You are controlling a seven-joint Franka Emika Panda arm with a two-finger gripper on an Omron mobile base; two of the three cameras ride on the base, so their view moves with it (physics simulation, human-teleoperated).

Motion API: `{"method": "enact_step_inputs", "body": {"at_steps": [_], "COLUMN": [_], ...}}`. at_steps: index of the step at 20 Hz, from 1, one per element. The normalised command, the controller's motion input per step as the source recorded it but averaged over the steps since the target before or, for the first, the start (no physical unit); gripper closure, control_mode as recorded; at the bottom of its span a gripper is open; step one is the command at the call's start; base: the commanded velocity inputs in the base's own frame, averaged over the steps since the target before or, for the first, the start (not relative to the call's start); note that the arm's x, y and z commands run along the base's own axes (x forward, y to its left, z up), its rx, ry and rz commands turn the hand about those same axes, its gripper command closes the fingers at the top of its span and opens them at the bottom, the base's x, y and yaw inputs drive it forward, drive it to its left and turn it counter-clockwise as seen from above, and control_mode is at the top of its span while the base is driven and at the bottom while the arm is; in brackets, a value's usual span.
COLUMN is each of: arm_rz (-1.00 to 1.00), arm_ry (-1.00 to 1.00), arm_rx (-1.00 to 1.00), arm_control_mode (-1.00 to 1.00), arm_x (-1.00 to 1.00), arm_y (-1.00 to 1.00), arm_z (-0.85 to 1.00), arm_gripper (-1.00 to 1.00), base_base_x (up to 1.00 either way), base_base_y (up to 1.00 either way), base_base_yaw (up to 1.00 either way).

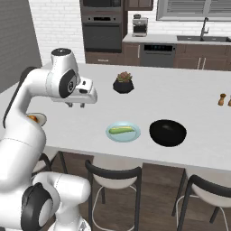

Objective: Pick the chicken drumstick and corn from their plates and place them in the bowl. Then put the bowl in the fridge.

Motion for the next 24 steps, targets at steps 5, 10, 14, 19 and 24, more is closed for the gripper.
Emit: {"method": "enact_step_inputs", "body": {"at_steps": [5,10,14,19,24], "arm_rz": [0.0,0.0,0.17,0.27,0.3], "arm_ry": [0.0,0.01,-0.02,0.0,0.16], "arm_rx": [-0.01,0.0,0.0,0.0,0.0], "arm_control_mode": [-1.0,-1.0,-1.0,-1.0,-1.0], "arm_x": [0.0,-0.05,-0.25,0.1,0.64], "arm_y": [0.0,0.0,0.82,1.0,1.0], "arm_z": [0.0,-0.04,-0.13,0.0,0.0], "arm_gripper": [-1.0,-1.0,-1.0,-1.0,-1.0], "base_base_x": [0.0,0.0,0.0,0.0,0.0], "base_base_y": [0.0,0.0,0.0,0.0,0.0], "base_base_yaw": [0.0,0.0,0.0,0.0,0.0]}}
